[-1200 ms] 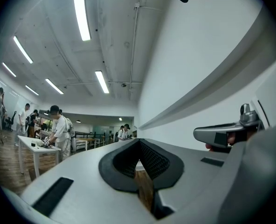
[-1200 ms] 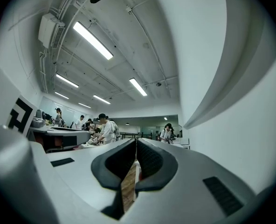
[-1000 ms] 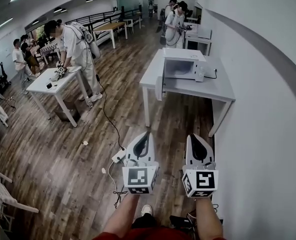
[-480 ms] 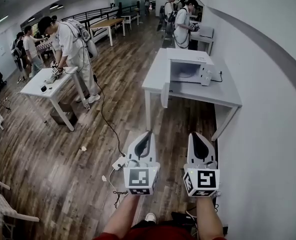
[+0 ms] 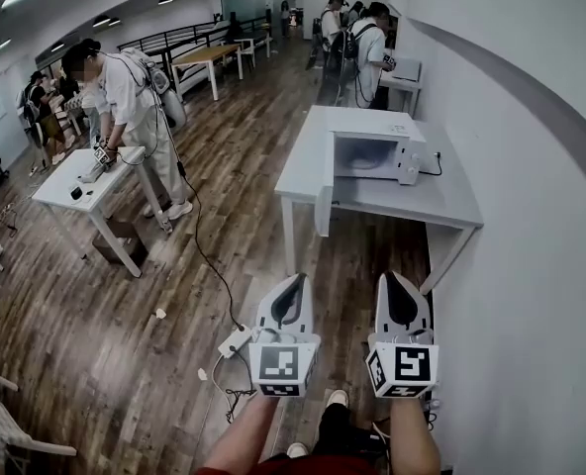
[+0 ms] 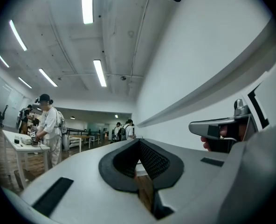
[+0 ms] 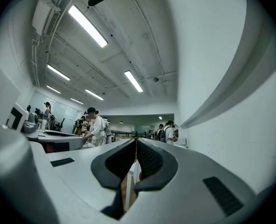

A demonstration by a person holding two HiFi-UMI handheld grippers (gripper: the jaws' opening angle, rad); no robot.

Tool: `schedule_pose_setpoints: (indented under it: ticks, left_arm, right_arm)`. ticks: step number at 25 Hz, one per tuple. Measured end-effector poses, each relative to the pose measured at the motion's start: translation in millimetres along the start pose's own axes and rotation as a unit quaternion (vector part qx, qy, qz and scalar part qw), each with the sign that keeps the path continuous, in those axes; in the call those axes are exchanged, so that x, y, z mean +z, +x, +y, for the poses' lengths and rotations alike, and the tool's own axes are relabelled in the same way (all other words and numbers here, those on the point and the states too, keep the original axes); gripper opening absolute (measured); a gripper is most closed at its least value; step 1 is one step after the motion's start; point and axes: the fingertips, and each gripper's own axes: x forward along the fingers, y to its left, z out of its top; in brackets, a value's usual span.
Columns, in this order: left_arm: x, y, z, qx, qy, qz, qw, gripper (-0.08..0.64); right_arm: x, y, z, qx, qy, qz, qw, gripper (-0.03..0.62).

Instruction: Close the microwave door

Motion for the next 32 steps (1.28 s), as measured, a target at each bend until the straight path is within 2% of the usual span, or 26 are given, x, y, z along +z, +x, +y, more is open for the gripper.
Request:
schedule_pose_setpoints:
  ticks: [11,17,24,32]
  left_arm:
    - [-9.1,133.5,-5.7,0.011,0.008,0.002,0.9999,0.026]
    - [-2.3,200.8,-11.2,0.02,0.018,-0.009,0.9996,0.026]
    - [-6.8,245.1,-17.8,0.029,0.031,-0.007,0.9991,0.026]
    - [-26.0,275.0,-5.8,0.029,0.032,0.001,0.9991,0.026]
  right_arm:
    - [-20.6,105.8,-85.7,0.007,0.015,0.001,1.0,0.028]
    - [-30.9,159.3,-128.9,0.018,0.021,-0.002,1.0,0.028]
    - [-42.3,195.3,-158.7,0.031,0.029,-0.006,0.999,0.028]
    - [-64.3,223.1,-163.5,0.037,0.036,0.004,0.999,0.028]
